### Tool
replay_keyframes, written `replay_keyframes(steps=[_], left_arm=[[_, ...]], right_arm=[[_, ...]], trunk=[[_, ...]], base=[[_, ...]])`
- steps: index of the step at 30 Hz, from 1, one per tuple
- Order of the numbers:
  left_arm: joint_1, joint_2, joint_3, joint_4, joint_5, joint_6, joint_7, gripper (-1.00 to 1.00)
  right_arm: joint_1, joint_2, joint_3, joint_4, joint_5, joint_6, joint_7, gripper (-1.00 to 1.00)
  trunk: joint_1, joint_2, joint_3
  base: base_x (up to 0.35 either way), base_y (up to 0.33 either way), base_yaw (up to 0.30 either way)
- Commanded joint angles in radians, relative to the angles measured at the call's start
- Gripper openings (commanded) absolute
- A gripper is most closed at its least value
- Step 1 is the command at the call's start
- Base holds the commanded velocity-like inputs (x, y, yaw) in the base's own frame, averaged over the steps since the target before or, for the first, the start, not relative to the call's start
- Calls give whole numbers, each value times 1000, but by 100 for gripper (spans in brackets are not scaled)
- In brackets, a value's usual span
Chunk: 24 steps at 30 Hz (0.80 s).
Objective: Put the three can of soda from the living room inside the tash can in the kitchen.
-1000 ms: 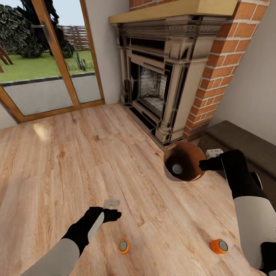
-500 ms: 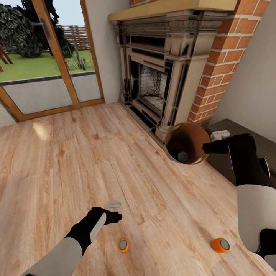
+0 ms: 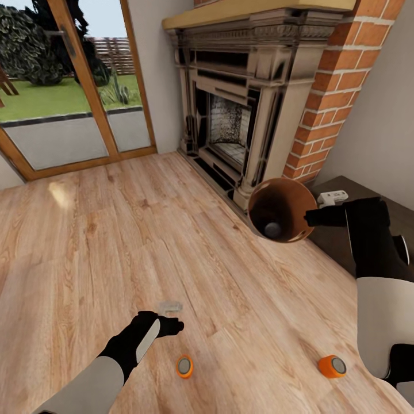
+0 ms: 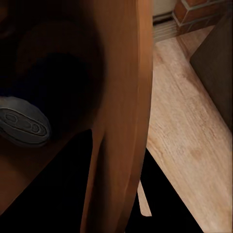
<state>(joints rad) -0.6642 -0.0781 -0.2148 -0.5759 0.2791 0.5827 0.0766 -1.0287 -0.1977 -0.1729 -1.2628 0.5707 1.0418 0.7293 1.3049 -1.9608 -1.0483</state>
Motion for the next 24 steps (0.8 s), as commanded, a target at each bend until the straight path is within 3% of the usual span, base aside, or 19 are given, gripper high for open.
replay_keyframes(steps=[1, 24], left_arm=[[0, 0, 0, 0, 0, 0, 0, 100], [-3, -25, -2, 67, -1, 0, -4, 100]], right_arm=[[-1, 1, 0, -1, -26, 5, 4, -100], [5, 11, 2, -44, -27, 5, 4, -100]], trunk=[[4, -7, -3], [92, -168, -75]], base=[[0, 0, 0], [0, 0, 0]])
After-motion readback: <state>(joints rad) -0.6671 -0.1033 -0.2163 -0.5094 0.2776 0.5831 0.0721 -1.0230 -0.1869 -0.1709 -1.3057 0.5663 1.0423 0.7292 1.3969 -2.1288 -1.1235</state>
